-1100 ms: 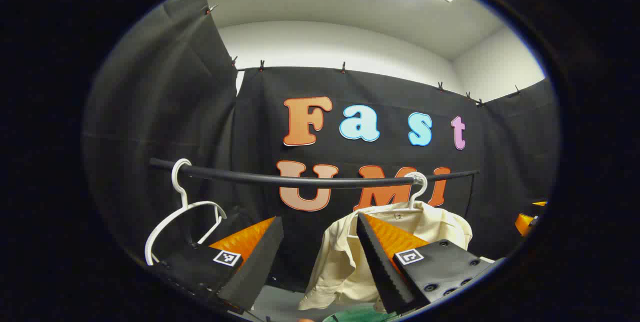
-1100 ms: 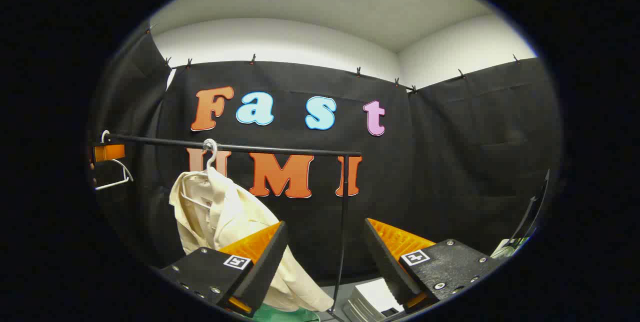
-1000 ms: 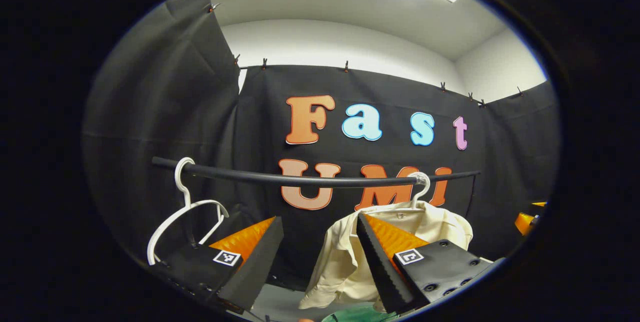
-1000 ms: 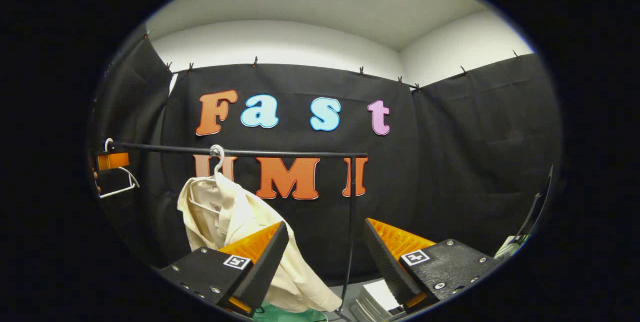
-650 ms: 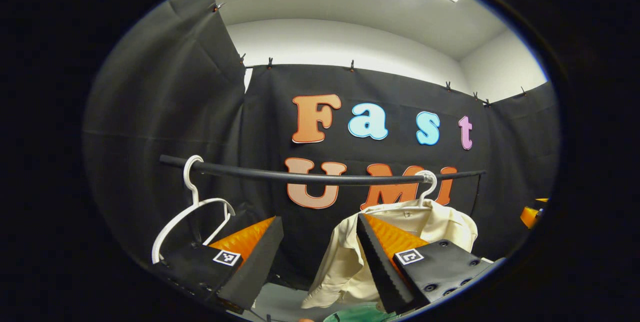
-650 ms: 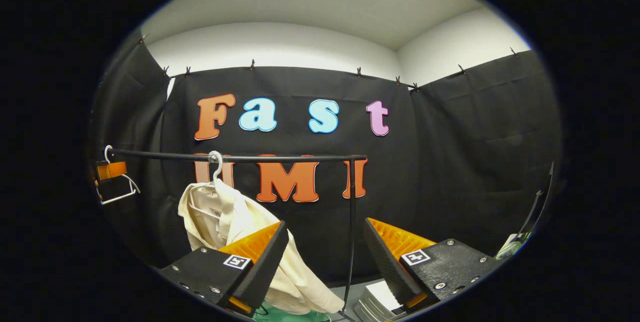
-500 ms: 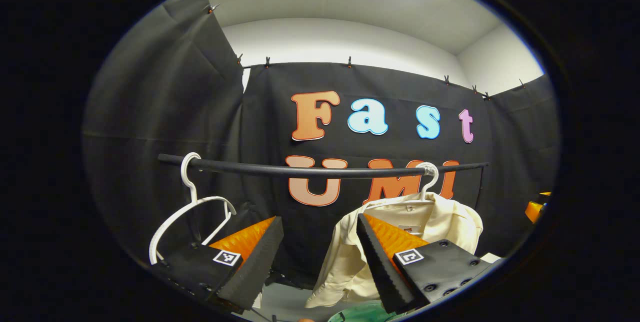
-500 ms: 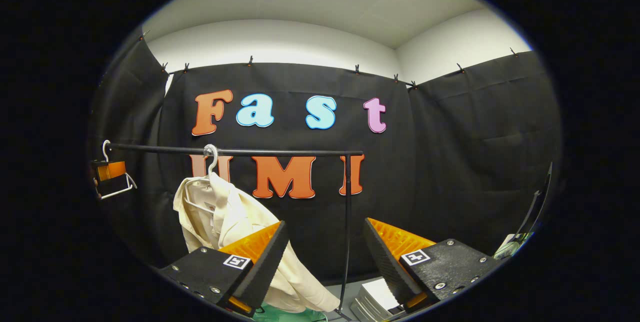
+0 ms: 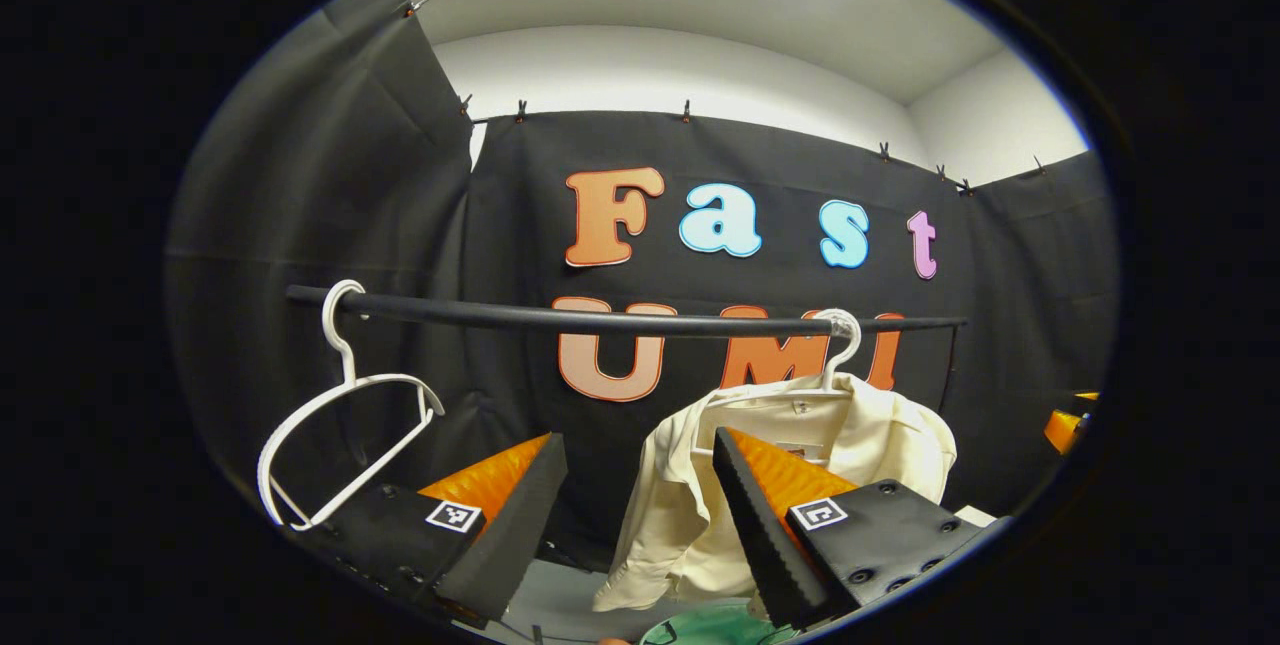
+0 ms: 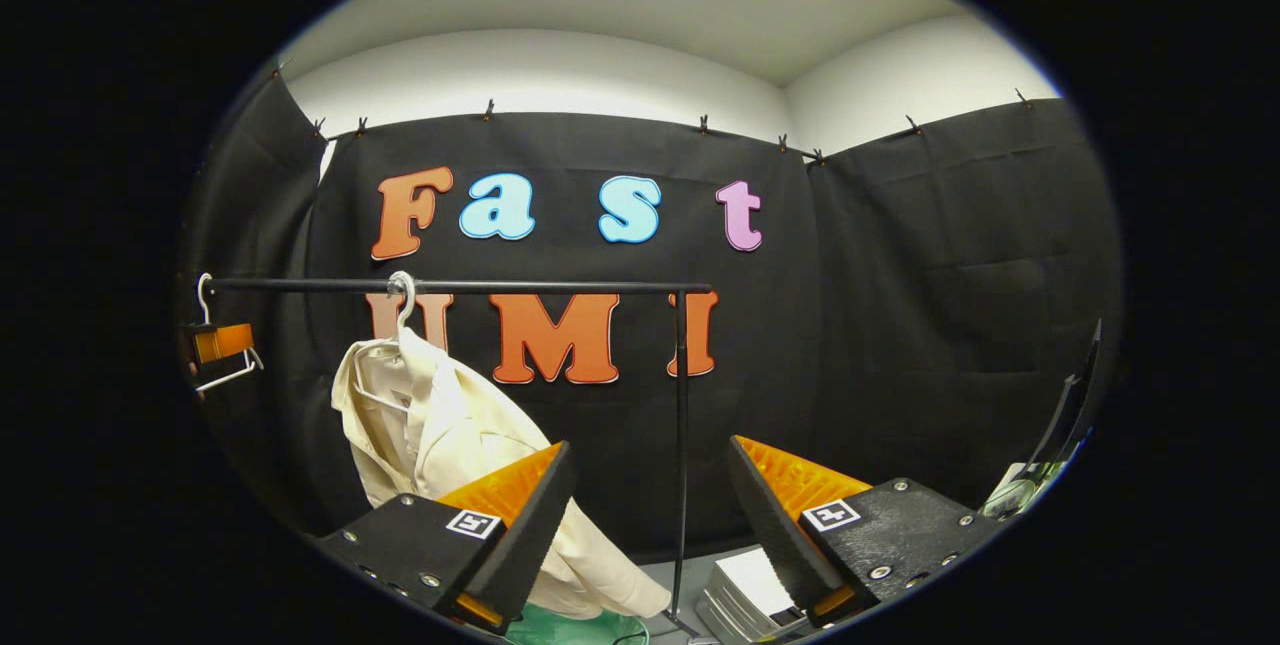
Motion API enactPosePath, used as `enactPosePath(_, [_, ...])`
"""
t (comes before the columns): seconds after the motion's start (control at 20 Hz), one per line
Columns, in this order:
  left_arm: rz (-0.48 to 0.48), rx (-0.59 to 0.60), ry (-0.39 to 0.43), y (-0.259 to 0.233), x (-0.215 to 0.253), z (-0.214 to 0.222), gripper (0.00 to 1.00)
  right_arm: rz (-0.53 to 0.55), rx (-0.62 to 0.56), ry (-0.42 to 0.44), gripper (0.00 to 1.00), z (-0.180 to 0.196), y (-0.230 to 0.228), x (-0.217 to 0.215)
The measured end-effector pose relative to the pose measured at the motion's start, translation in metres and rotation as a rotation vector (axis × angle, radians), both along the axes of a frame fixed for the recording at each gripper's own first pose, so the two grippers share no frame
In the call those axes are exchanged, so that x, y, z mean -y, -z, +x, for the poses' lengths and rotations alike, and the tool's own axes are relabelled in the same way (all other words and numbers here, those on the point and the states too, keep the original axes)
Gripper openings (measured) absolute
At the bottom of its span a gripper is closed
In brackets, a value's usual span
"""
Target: Grasp the clothes on the hanger with both hands and then place them into the laundry hamper below.
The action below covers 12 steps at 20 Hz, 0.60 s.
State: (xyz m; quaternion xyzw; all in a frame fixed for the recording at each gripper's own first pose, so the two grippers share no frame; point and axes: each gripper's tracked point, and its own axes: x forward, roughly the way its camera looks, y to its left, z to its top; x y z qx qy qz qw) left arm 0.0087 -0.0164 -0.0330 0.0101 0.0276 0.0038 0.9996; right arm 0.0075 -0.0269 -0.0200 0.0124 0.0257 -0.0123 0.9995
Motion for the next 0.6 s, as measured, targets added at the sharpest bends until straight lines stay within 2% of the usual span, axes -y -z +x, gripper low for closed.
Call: enactPosePath(0.6, [0.013,-0.001,-0.015,0.004,-0.001,0.003,0.96,0.001,-0.014,-0.021,0.94,0.013,0.011,-0.010])
